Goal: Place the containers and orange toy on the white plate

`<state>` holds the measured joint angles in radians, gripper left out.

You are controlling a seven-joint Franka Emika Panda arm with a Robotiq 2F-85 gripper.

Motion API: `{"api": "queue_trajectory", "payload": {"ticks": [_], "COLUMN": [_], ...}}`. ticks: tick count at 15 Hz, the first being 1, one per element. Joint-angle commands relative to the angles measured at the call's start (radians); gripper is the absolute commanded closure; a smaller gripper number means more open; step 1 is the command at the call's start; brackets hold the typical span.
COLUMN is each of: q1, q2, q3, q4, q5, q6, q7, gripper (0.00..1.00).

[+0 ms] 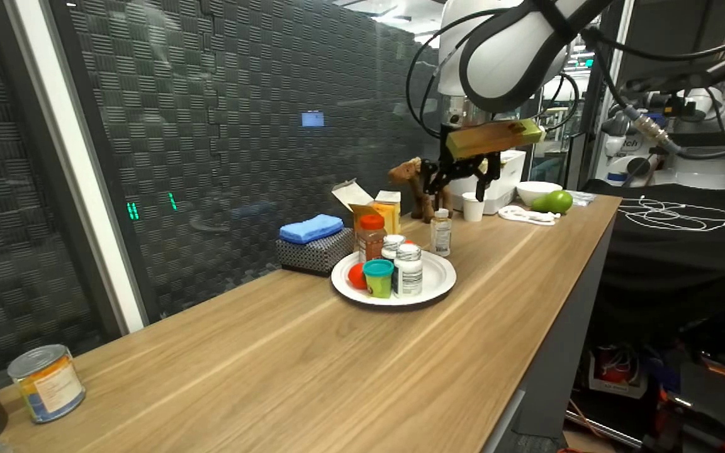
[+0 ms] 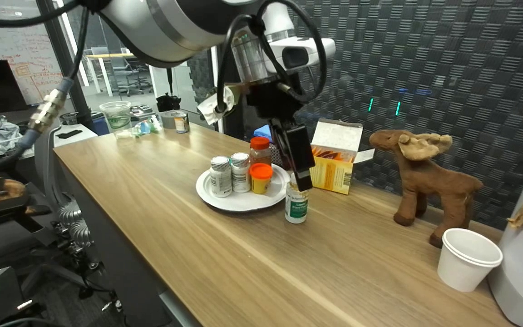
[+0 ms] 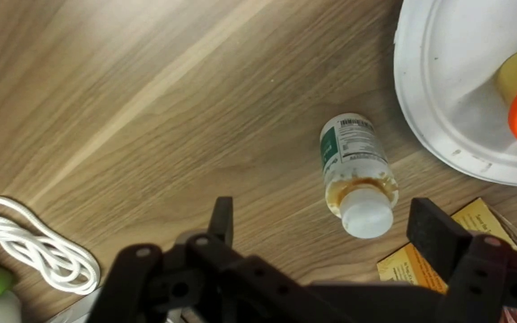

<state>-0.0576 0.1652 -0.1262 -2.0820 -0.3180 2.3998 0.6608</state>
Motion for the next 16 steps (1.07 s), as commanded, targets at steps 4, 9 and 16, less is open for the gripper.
{"api": "queue_trajectory", "payload": {"ticks": [4, 9, 16], "q1": [-0.003, -0.003, 0.006], "q2": [0.083, 0.103, 0.095], "q3": [-0.019, -0.024, -0.024], "q4": [0.113, 0.131, 0.132], "q5": [0.121, 0.174, 0.208], "q6": [-0.027, -0.027, -0.048], "q7": [0.001, -0.008, -0.004], "gripper": [0.00, 0.26, 0.81]}}
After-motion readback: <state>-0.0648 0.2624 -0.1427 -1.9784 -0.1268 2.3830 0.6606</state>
